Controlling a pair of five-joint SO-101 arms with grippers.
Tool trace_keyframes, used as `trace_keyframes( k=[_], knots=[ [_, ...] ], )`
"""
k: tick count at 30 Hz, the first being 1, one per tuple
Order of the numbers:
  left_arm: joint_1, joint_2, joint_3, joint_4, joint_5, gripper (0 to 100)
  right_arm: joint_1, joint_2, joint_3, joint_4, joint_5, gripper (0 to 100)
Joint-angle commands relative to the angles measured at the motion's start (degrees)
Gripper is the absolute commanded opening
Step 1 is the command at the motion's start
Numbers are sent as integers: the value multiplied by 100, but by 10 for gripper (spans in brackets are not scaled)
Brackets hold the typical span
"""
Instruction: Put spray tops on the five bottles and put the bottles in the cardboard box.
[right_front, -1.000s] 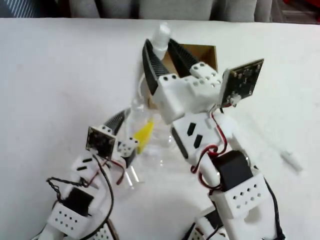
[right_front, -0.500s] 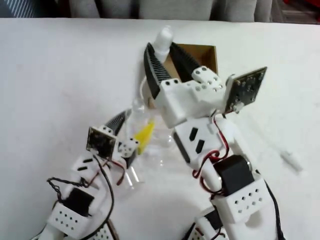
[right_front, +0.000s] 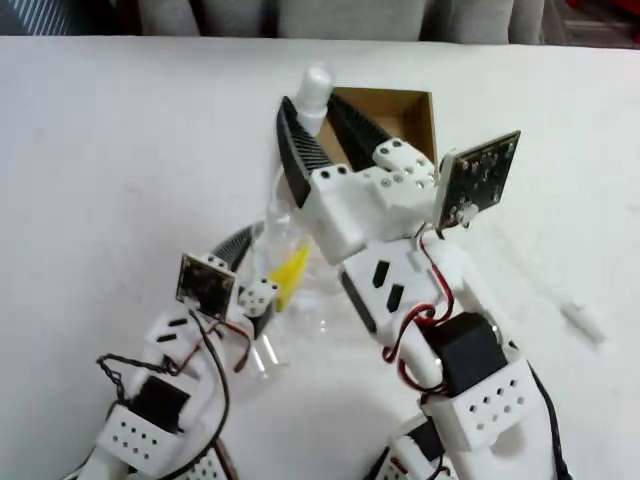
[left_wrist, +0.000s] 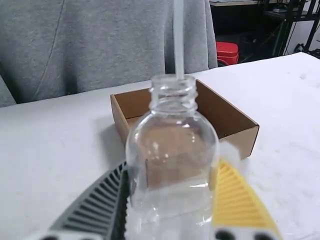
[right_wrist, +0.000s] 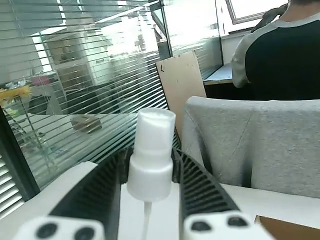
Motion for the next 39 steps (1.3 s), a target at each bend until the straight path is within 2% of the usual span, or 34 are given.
trace_keyframes(
  k=[1, 29, 36, 39],
  knots=[
    [57, -101, -88, -211, 62, 20, -75, -101, -97, -127, -62, 15],
    [48, -101, -18, -220, 53, 20, 22, -127, 1538, -303, -62, 15],
    [57, -110, 62, -229, 53, 20, -382, -75, 1741, -242, 9, 16],
    [57, -110, 62, -229, 53, 20, -400, -75, 1864, -242, 308, 18]
  ],
)
